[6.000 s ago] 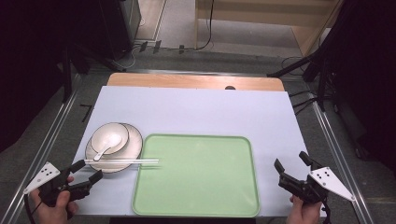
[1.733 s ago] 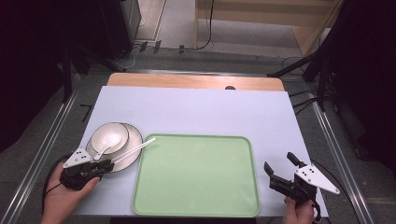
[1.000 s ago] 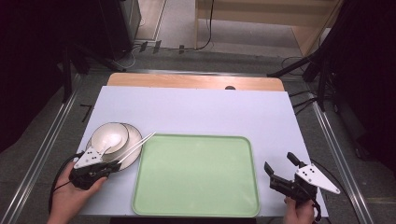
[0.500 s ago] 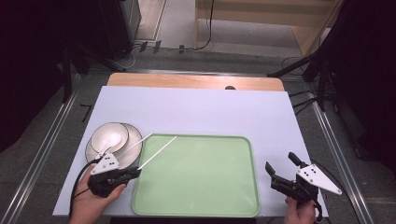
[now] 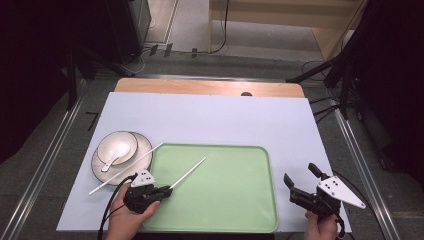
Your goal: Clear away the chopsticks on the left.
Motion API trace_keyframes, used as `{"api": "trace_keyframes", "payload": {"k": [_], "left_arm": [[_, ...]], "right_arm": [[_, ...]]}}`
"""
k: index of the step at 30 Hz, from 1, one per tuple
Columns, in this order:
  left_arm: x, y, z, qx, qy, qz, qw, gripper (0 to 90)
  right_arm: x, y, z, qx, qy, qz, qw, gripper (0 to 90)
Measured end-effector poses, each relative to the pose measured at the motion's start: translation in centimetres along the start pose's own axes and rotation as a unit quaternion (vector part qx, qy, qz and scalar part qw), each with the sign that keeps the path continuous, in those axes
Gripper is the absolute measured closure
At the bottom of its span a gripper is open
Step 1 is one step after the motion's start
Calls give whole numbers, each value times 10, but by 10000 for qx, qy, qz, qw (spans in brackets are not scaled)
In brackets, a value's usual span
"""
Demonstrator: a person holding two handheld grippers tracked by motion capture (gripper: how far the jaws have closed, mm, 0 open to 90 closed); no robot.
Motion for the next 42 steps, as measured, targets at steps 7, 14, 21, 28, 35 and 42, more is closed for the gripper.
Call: {"api": "trace_keyframes", "payload": {"k": [7, 14, 21, 28, 35, 42], "left_arm": [[2, 0, -1, 32, 33, -14, 10000, 797], [-1, -6, 3, 257, 80, 67, 9996, 786], [19, 18, 23, -19, 485, -23, 9988, 900], [19, 27, 25, -134, 449, 348, 9983, 900], [-4, 12, 16, -16, 41, 731, 9973, 900], [-12, 2, 8, 43, -81, 798, 9968, 900]], "right_arm": [[0, 0, 0, -2, -8, 10, 10000, 129], [-1, 0, 0, -2, -14, 3, 10000, 129], [0, 2, 0, -27, 7, 28, 10000, 129], [-1, 1, -1, -37, -12, 43, 10000, 129], [1, 1, -1, -28, -17, 38, 10000, 129], [0, 0, -1, -43, -13, 63, 10000, 129]]}}
Point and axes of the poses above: each handheld gripper's, and its own axes: y roughly forward along the jaws, z roughly out of its top, x roughly to its right, the point moved 2 cm from there along y, roughly forward along the jaws, and after that the axes turned 4 degrees about y, right-handed, at the moved point
